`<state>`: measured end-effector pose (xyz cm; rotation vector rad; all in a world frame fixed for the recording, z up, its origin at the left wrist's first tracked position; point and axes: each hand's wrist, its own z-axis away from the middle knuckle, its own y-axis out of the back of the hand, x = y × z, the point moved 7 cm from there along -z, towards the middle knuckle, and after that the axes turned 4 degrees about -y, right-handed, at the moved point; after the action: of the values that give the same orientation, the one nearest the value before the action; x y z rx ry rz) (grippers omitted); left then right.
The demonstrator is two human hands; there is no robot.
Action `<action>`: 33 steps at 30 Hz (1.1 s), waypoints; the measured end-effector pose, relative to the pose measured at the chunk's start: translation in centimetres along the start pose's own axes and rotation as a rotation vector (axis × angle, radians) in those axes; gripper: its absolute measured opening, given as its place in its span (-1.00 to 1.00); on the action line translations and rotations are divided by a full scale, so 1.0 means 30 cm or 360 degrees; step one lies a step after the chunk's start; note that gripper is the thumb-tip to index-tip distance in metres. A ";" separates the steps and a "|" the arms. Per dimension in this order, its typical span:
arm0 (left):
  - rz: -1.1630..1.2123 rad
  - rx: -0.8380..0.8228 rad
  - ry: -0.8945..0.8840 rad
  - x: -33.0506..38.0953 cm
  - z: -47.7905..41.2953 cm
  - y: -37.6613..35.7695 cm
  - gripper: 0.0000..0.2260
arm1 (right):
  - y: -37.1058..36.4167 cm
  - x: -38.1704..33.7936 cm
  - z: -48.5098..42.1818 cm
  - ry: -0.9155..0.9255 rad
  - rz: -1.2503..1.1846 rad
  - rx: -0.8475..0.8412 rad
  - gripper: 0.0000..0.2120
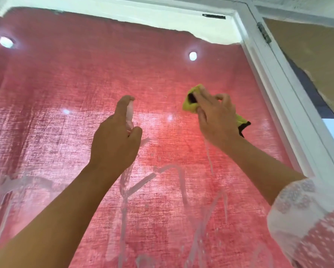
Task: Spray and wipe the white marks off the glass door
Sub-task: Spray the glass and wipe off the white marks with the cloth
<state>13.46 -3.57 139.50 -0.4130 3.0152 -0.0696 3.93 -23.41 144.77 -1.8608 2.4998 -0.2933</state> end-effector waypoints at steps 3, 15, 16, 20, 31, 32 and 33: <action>0.0057 0.0035 0.0014 -0.002 -0.001 0.002 -0.49 | -0.029 -0.035 -0.096 -0.0342 0.0151 -0.0028 -0.61; 0.0229 0.0099 0.0017 -0.020 -0.003 0.026 -0.52 | -0.041 -0.202 -0.113 0.0273 -0.0202 0.0013 -0.61; 0.0240 0.0110 0.0018 -0.027 -0.003 0.037 -0.52 | -0.043 -0.172 -0.135 0.0116 -0.0099 0.0028 -0.61; 0.0049 0.0131 -0.0013 -0.045 0.002 0.086 -0.51 | -0.094 -0.213 -0.240 -0.0180 0.0167 -0.0199 -0.60; 0.0078 0.0174 0.0062 -0.080 -0.002 0.076 -0.54 | -0.095 -0.431 -0.046 0.0741 -0.0308 -0.0250 -0.61; 0.0075 0.0170 0.0076 -0.082 -0.004 0.077 -0.54 | -0.084 -0.395 -0.028 0.0737 -0.0321 -0.0236 -0.61; 0.0066 0.0165 0.0088 -0.084 -0.006 0.077 -0.53 | -0.072 -0.353 -0.023 0.0697 -0.0313 -0.0215 -0.62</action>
<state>15.23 -0.66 139.78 -0.3438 3.0556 -0.2368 9.01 -13.84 144.70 -2.3224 2.6515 -0.6115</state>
